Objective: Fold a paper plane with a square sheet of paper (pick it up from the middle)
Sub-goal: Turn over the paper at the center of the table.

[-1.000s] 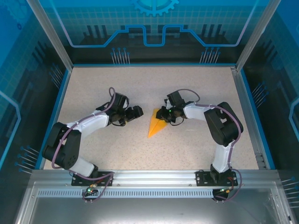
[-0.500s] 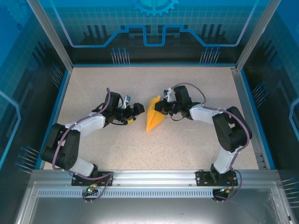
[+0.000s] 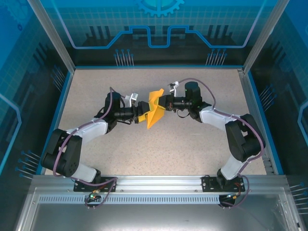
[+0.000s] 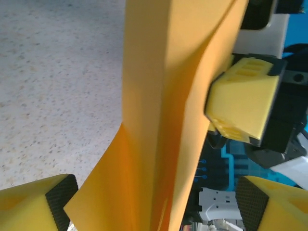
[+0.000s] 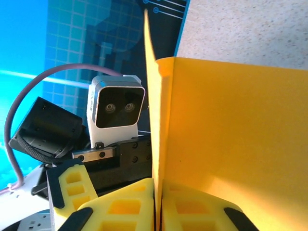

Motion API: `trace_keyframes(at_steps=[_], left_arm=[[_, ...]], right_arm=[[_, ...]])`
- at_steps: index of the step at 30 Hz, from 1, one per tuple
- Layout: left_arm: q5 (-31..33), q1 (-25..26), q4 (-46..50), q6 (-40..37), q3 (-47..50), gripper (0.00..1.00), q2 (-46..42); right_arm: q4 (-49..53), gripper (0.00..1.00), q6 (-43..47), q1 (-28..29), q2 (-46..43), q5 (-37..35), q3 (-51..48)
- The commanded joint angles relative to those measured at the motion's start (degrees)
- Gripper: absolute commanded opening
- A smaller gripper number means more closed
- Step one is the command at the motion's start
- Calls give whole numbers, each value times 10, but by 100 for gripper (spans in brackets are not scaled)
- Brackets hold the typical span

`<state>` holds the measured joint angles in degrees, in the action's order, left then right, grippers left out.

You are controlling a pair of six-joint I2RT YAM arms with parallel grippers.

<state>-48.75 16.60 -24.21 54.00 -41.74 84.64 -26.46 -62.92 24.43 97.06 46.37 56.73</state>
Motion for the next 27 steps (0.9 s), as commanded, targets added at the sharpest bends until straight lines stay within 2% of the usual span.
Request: trace_keyframes(at_steps=[1, 5, 19, 23, 25, 27], left_arm=[[-32, 3, -87, 51, 14, 80, -3], [-30, 5, -106, 64, 21, 63, -1], [-11, 5, -59, 44, 10, 19, -11], [4, 5, -27, 26, 5, 11, -19], [13, 5, -2, 10, 1, 9, -25], [27, 5, 57, -27, -13, 8, -35]], right_arm=[[-59, 10, -46, -4, 14, 30, 9], [-50, 11, -42, -4, 17, 30, 11], [3, 13, -11, -6, 24, 35, 13], [41, 25, 13, -16, 5, 10, 5], [74, 35, 33, -24, -15, -13, -2], [151, 46, 76, -32, -43, -52, -3]])
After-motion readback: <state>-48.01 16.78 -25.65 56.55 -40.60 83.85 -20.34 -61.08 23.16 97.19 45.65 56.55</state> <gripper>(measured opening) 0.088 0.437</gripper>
